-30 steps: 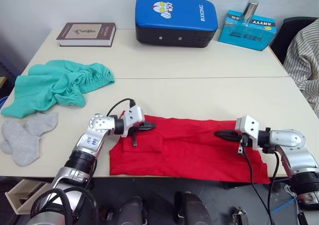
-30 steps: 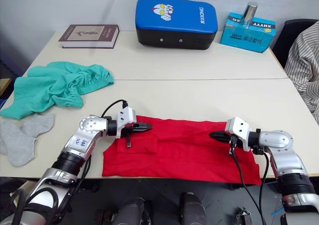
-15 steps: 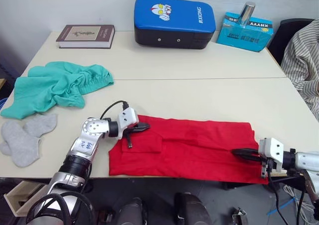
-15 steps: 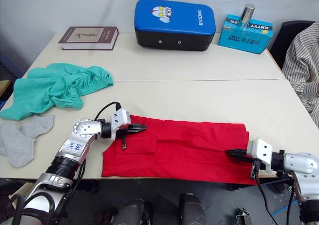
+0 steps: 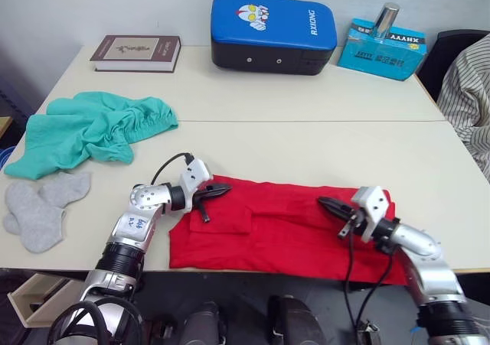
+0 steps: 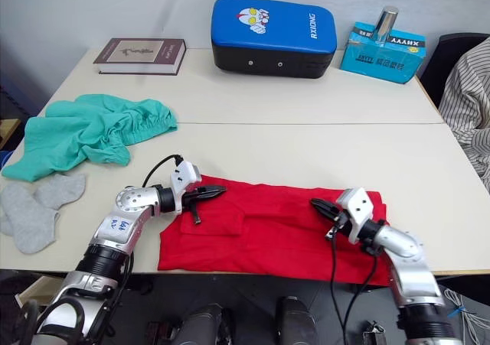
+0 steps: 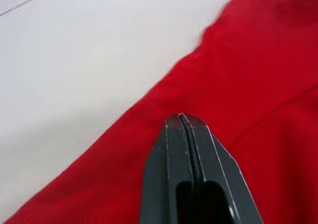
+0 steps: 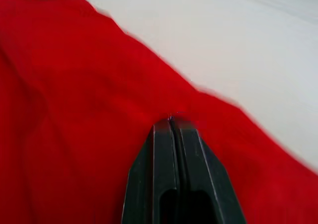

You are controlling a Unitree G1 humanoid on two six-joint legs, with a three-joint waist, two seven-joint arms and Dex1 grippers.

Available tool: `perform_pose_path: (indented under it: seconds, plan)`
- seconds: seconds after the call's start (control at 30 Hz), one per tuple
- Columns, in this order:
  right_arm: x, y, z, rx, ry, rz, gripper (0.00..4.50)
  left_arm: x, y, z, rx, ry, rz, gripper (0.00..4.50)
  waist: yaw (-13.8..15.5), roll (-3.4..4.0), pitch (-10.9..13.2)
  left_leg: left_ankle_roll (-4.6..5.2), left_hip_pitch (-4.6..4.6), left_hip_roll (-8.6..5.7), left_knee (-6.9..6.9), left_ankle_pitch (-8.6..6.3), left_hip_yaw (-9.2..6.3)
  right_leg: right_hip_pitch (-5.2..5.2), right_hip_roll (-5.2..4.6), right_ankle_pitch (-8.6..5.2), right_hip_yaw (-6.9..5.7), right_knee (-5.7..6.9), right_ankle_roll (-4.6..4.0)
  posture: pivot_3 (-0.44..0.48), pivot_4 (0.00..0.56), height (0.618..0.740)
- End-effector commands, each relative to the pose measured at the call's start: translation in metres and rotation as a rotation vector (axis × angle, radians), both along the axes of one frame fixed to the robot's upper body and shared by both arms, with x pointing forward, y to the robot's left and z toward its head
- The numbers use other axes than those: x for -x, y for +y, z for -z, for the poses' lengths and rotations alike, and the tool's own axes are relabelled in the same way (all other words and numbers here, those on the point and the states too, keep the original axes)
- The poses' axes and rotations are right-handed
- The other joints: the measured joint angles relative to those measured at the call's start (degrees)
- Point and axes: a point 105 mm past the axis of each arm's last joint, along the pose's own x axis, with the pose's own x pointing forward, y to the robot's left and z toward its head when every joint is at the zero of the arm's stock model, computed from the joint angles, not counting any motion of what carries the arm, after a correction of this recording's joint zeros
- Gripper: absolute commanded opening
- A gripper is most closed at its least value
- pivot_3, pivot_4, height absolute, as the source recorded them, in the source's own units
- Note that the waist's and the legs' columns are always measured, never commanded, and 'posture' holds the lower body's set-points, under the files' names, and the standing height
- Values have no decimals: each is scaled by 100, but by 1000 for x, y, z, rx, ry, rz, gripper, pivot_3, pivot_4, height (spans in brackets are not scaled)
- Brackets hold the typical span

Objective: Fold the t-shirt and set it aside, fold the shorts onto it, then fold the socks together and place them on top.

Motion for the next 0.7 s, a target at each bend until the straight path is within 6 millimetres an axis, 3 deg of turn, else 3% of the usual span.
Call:
perform_pose_path:
  seconds: [0.03,0.17,0.23,0.3,0.37,0.5,0.6,0.7]
  plan:
    - [0,-48,8,16,-4,207,23,-8,22,4,-13,15,-141,0,3,-12,-12,2,5,0,0,-1,0,5,0,0,-4,-1,0,0,150,740]
    - [9,-98,-2,-99,-45,389,23,-6,31,4,-12,43,-168,0,3,-12,-15,2,4,1,-1,-3,-6,8,-1,0,4,-5,0,0,150,740]
    - [18,-118,-1,-70,-40,414,23,-4,38,4,-5,54,-174,0,-8,-11,-15,2,5,1,-3,-4,-4,8,0,0,8,-6,0,0,150,740]
    - [21,-130,-7,-67,-60,430,23,-5,44,-1,24,34,-187,0,-19,-10,-15,1,7,3,-9,-5,-2,7,2,0,9,-8,0,0,150,740]
    - [19,-130,-21,-92,-107,416,23,-4,45,-16,89,-25,-157,0,-109,-9,-15,-2,11,8,-19,-5,6,2,9,-1,17,-8,-1,0,150,740]
    - [12,-106,-48,-124,-177,307,23,9,35,-44,204,-102,-29,0,-170,-6,-13,-18,10,12,-44,4,10,-10,15,-2,21,-8,-3,0,150,740]
    - [6,-57,-57,-104,-197,157,23,29,17,-41,117,-101,149,0,-165,-5,-13,-23,9,14,-53,7,15,-18,20,-2,26,-7,-3,0,150,740]
    - [5,-10,-50,-127,-173,65,23,40,1,-29,68,-74,202,0,-138,-3,-15,-31,11,16,-65,11,14,-18,23,-4,25,-8,-7,0,150,740]
